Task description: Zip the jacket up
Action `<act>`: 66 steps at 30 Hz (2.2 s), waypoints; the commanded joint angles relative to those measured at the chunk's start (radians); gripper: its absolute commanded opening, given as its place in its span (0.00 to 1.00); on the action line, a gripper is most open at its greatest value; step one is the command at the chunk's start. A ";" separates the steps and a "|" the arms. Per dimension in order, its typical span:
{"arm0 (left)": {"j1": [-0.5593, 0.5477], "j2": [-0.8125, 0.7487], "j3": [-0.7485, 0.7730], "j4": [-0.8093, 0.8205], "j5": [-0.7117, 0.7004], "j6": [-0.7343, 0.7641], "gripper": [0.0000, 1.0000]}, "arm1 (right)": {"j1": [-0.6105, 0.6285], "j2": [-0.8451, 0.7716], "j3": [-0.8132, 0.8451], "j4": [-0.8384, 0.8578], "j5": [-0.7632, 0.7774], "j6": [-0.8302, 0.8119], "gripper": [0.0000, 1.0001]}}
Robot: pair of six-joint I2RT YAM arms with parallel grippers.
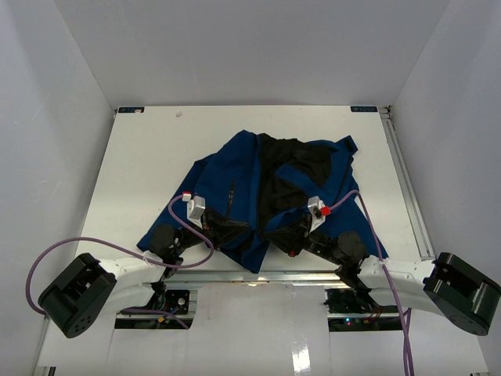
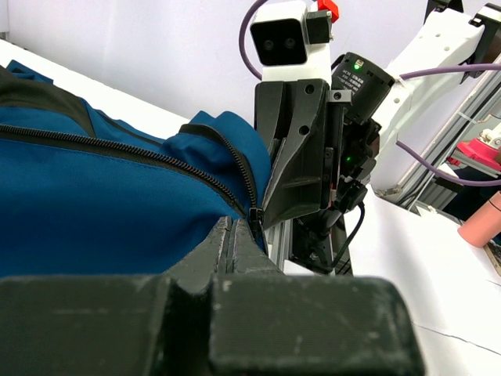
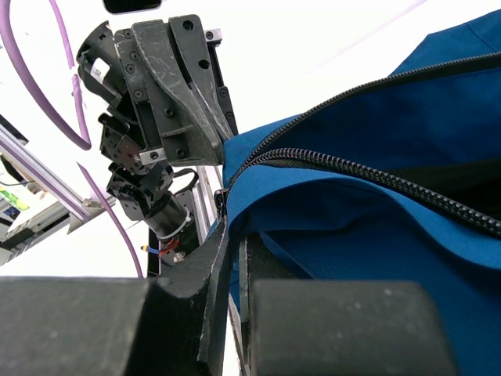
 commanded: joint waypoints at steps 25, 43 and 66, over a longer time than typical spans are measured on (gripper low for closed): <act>-0.001 -0.047 -0.030 0.297 0.026 -0.009 0.00 | -0.004 0.063 0.037 0.238 -0.043 0.024 0.08; -0.001 -0.010 -0.027 0.278 0.027 0.031 0.00 | -0.004 0.054 0.034 0.258 -0.052 0.038 0.08; -0.001 0.008 -0.030 0.309 0.040 0.035 0.00 | -0.004 0.016 0.039 0.189 -0.026 0.035 0.08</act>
